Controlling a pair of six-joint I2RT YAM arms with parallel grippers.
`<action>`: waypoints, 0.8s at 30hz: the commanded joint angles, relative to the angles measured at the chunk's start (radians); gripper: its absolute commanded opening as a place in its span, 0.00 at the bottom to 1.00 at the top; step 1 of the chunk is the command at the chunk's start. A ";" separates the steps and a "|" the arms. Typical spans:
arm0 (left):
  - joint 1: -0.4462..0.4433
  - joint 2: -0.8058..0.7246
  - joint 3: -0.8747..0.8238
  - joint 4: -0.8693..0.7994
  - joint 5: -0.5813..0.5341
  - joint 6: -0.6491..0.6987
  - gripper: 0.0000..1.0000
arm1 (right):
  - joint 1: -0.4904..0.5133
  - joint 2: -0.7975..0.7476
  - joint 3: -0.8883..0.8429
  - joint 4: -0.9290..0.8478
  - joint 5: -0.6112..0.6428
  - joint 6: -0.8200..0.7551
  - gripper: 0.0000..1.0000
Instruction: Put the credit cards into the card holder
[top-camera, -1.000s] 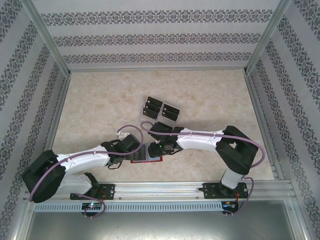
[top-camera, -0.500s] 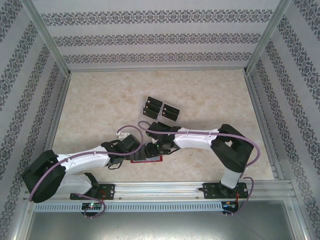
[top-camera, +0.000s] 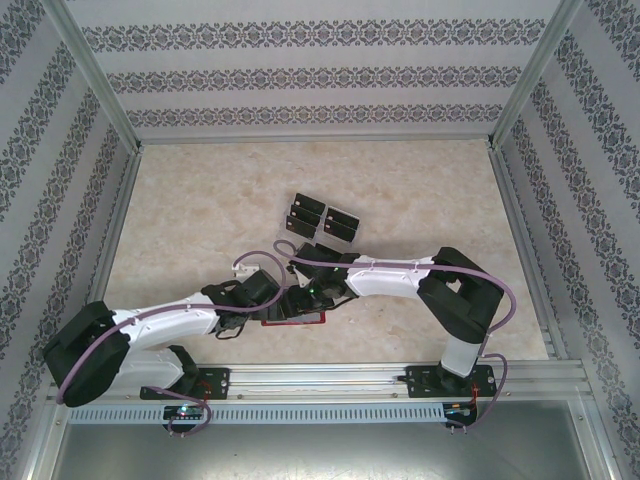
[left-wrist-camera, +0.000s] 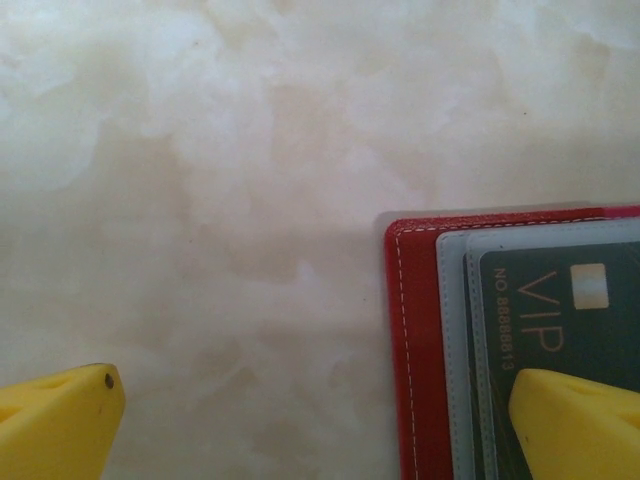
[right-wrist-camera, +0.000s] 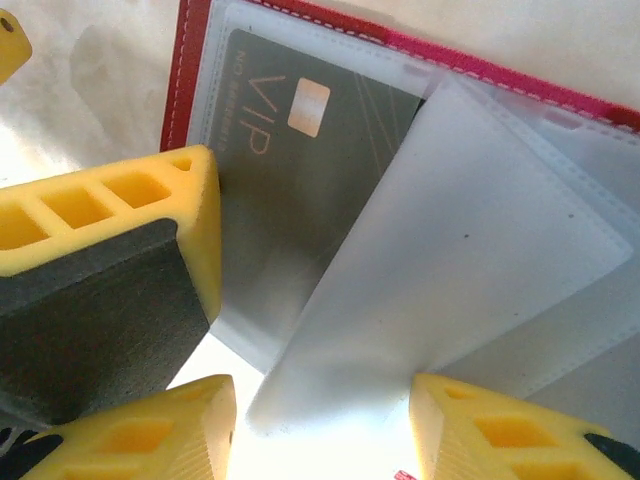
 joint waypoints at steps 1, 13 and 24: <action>-0.019 -0.060 -0.014 -0.061 -0.035 -0.033 1.00 | 0.013 0.010 0.027 0.035 -0.032 0.018 0.50; -0.018 -0.170 -0.009 -0.149 -0.069 -0.063 1.00 | 0.015 0.025 0.065 0.029 -0.039 0.024 0.50; -0.013 -0.059 -0.004 -0.190 -0.093 -0.096 1.00 | 0.015 -0.032 0.044 -0.089 0.130 0.003 0.50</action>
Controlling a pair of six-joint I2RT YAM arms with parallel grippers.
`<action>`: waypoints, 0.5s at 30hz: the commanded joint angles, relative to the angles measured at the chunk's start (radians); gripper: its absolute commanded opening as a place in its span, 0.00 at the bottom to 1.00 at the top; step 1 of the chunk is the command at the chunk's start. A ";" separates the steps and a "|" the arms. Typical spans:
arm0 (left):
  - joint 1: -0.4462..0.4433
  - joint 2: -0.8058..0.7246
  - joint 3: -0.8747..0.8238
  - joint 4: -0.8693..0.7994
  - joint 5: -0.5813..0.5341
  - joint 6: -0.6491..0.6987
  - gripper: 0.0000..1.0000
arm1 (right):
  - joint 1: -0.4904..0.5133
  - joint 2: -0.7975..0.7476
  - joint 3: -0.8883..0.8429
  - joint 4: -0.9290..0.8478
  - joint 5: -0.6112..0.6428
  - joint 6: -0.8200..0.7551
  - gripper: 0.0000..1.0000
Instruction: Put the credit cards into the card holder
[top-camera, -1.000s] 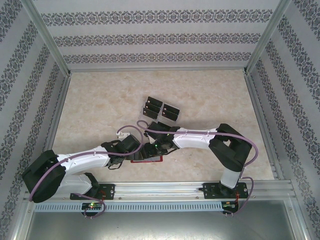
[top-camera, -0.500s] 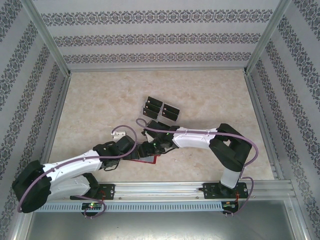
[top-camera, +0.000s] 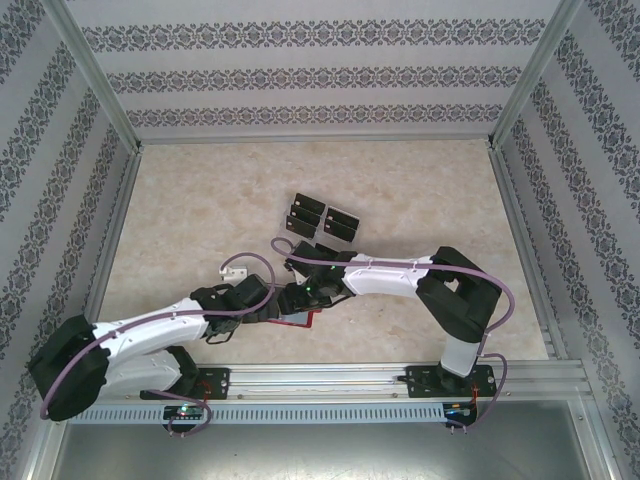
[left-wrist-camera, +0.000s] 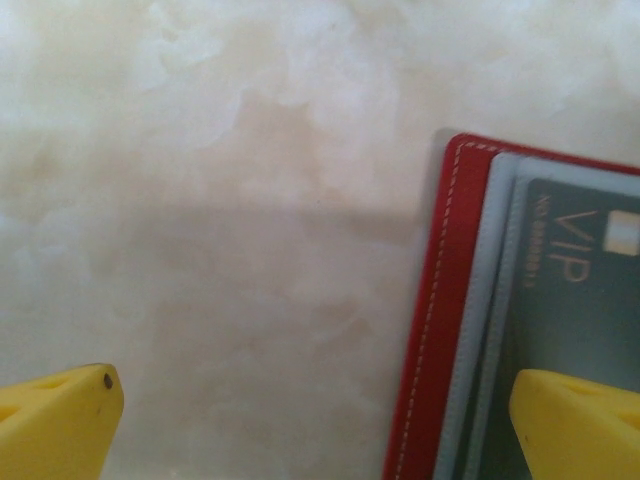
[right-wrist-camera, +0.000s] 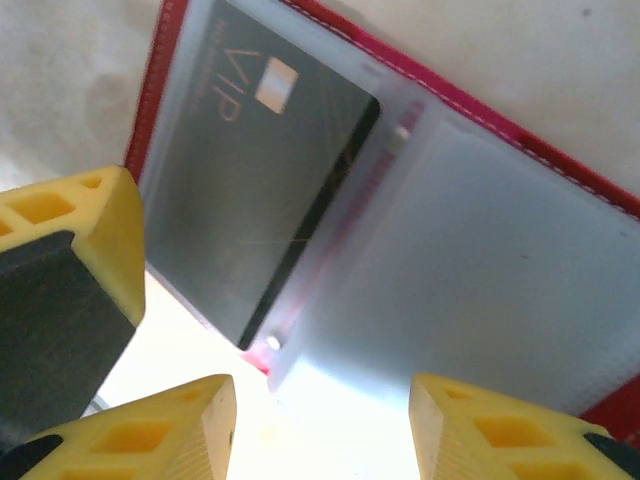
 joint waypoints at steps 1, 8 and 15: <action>-0.008 0.030 -0.002 -0.031 -0.026 -0.024 1.00 | 0.008 -0.043 0.007 -0.061 0.079 -0.014 0.50; -0.008 0.054 -0.015 0.002 -0.014 -0.022 1.00 | 0.007 -0.045 -0.001 -0.079 0.109 -0.008 0.50; -0.008 0.065 -0.023 0.022 -0.003 -0.018 1.00 | 0.008 -0.015 0.002 -0.087 0.112 0.012 0.50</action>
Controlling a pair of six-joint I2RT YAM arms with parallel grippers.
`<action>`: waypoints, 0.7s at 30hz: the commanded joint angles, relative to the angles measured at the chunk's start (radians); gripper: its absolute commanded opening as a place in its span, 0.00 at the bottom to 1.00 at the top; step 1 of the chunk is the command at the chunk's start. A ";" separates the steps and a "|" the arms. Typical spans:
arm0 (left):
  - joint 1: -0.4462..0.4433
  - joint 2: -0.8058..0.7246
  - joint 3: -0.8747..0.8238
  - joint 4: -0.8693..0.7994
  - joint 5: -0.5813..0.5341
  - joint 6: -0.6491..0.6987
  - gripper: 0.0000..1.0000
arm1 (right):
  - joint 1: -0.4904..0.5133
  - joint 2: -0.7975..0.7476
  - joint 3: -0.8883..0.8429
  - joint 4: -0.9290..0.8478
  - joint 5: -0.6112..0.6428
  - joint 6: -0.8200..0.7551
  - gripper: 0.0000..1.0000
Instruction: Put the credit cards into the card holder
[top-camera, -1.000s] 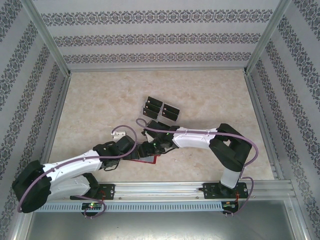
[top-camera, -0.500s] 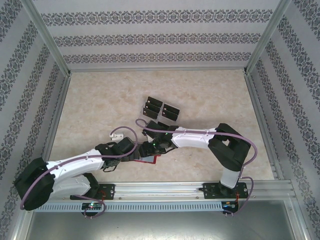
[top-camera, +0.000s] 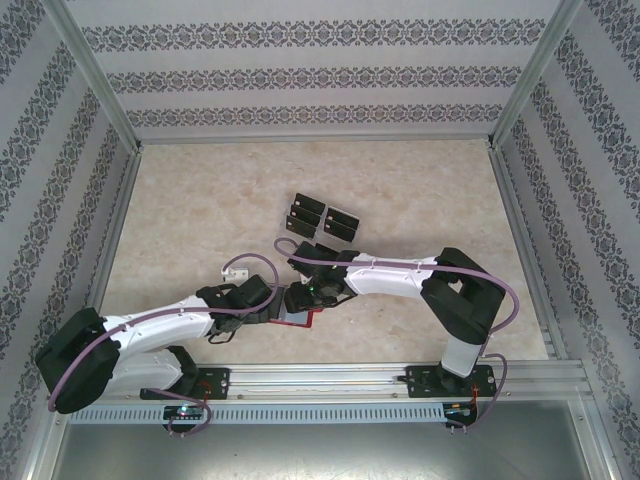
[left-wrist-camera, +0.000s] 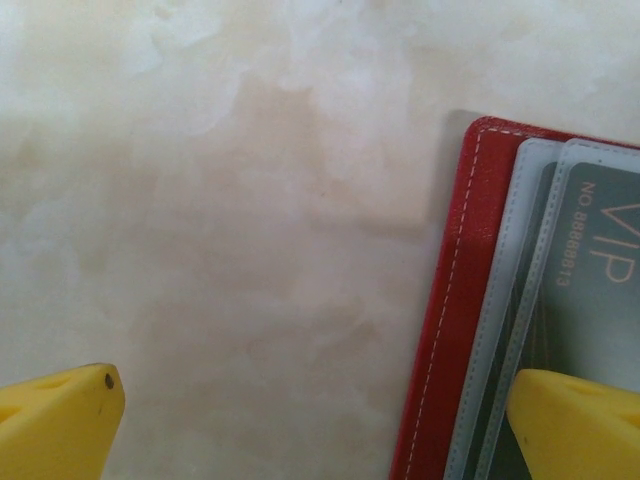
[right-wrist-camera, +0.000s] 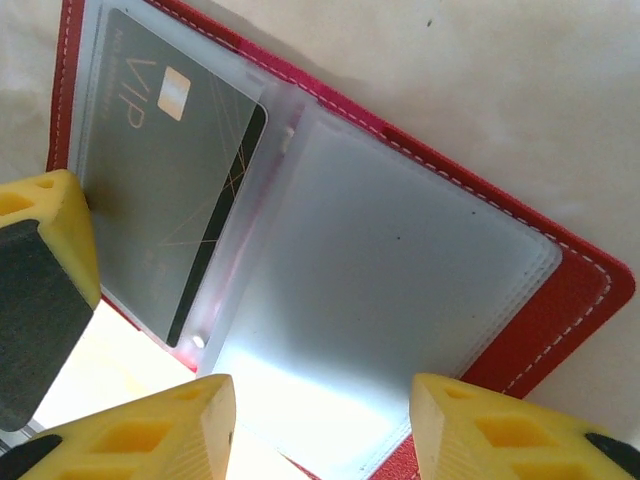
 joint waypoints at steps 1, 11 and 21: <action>-0.008 0.019 -0.024 0.003 -0.003 -0.010 1.00 | 0.008 0.011 0.005 -0.026 0.022 0.012 0.50; -0.010 0.031 -0.041 0.040 0.022 -0.017 1.00 | 0.010 0.068 0.050 0.094 -0.149 0.053 0.53; -0.010 -0.010 -0.049 0.043 0.021 -0.022 1.00 | 0.008 0.095 0.085 0.108 -0.182 0.067 0.53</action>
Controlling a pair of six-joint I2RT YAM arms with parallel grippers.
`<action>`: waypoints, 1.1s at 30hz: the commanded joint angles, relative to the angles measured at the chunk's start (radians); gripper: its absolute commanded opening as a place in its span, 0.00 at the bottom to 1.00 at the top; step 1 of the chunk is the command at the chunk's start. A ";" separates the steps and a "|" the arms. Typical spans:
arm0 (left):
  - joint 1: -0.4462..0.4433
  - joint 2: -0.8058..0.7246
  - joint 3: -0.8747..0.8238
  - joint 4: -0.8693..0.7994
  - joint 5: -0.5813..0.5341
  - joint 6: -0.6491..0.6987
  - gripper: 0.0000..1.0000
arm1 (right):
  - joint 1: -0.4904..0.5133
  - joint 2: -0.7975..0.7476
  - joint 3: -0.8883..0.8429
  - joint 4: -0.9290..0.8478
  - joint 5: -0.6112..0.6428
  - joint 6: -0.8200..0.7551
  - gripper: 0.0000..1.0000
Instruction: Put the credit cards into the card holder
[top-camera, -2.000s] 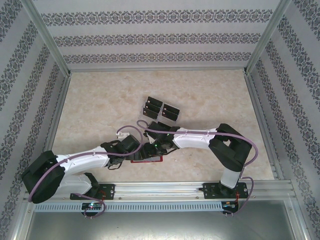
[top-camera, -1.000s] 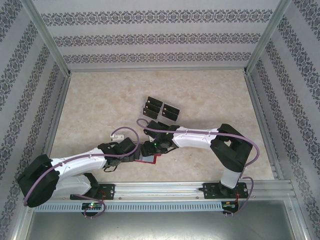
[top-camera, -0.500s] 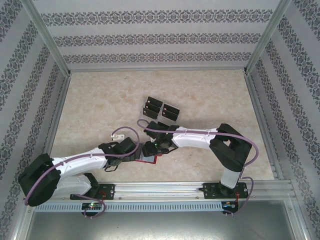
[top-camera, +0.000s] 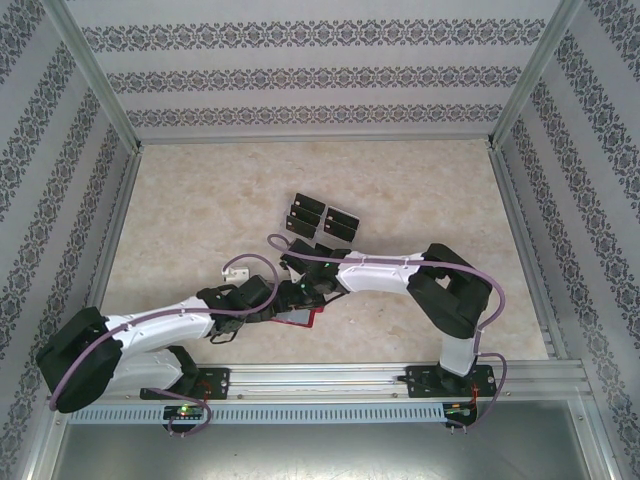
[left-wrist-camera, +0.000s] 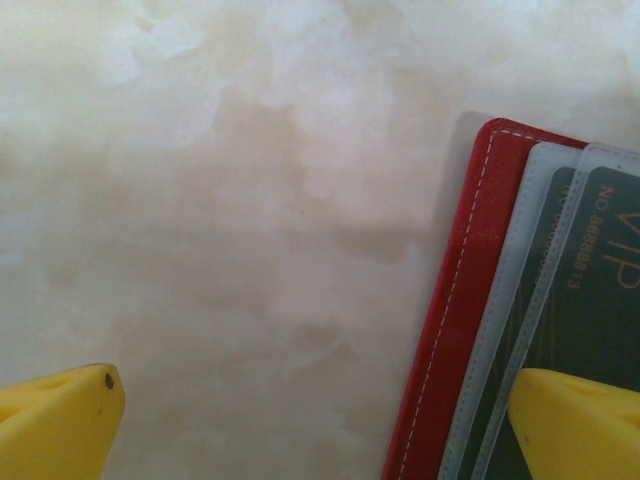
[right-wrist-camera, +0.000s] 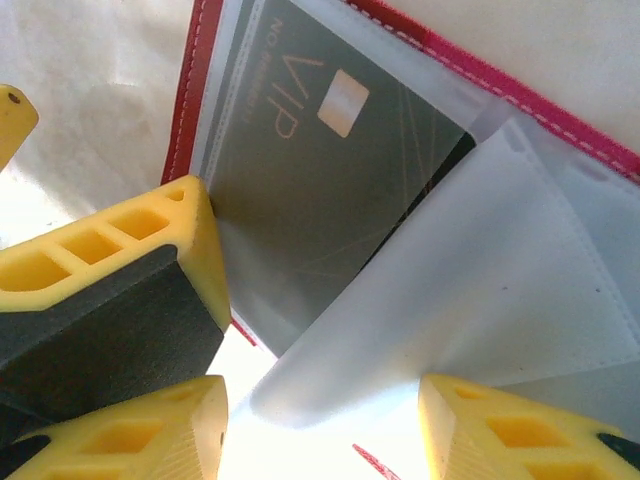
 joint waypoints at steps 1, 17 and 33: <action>-0.010 -0.024 -0.024 -0.032 0.016 -0.010 1.00 | 0.008 0.020 0.032 0.024 -0.024 0.014 0.54; -0.010 -0.298 -0.022 -0.235 -0.025 -0.082 1.00 | 0.008 0.022 0.030 0.034 -0.013 0.025 0.53; -0.011 -0.328 -0.062 -0.206 -0.017 -0.164 1.00 | 0.002 0.084 0.149 -0.042 -0.024 -0.004 0.54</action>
